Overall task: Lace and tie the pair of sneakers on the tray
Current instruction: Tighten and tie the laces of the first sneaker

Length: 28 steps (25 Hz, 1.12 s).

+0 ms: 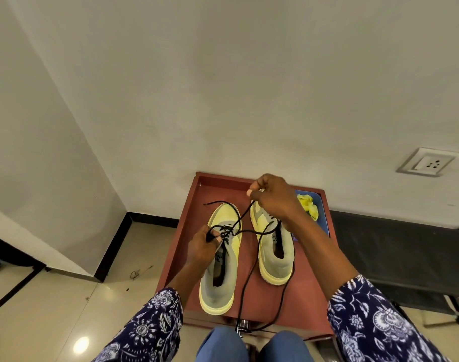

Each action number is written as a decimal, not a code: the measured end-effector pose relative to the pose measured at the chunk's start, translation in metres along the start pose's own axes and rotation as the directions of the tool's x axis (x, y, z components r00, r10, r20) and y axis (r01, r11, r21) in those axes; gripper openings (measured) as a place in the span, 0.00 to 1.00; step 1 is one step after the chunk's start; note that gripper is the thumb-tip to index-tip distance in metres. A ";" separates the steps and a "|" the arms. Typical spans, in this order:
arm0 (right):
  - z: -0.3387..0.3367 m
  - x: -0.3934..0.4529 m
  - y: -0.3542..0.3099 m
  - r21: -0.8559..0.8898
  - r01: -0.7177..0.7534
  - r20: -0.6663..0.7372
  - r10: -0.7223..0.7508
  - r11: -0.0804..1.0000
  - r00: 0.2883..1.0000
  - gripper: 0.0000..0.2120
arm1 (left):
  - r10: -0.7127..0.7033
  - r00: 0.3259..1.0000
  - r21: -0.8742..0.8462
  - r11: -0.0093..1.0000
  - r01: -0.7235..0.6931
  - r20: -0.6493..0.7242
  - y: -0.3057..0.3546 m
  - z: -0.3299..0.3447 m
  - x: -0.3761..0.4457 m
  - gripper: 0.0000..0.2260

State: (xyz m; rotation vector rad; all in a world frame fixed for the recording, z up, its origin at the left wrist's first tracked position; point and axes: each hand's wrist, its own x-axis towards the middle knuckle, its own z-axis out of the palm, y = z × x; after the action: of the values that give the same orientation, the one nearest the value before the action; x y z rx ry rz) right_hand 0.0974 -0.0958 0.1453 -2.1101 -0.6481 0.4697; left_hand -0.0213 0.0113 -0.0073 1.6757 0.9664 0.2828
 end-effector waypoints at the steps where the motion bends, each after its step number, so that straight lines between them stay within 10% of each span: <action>1: -0.005 0.000 -0.005 0.016 0.010 0.002 -0.010 1.000 1.000 0.02 | -0.005 1.000 -0.006 1.000 0.005 0.001 -0.001 0.000 0.000 0.07; 15: 0.030 -0.017 0.036 0.087 -0.212 0.256 0.184 0.973 0.949 0.07 | -0.016 0.999 -0.203 0.979 0.025 0.046 -0.007 0.001 0.002 0.09; 21: 0.057 -0.005 0.078 -0.548 0.034 0.243 0.120 0.836 0.963 0.08 | -0.013 0.998 -0.180 0.983 0.024 0.059 -0.010 -0.002 0.004 0.09; 28: 0.088 0.001 0.087 -0.502 0.276 0.487 0.005 0.819 0.873 0.21 | 0.024 0.995 -0.198 0.980 -0.004 0.098 -0.009 -0.004 0.003 0.08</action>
State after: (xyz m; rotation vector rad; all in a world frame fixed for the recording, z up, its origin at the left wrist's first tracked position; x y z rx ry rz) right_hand 0.0750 -0.0829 0.0242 -2.4835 -1.3580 0.7983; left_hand -0.0260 0.0168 -0.0151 1.5007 0.8244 0.2918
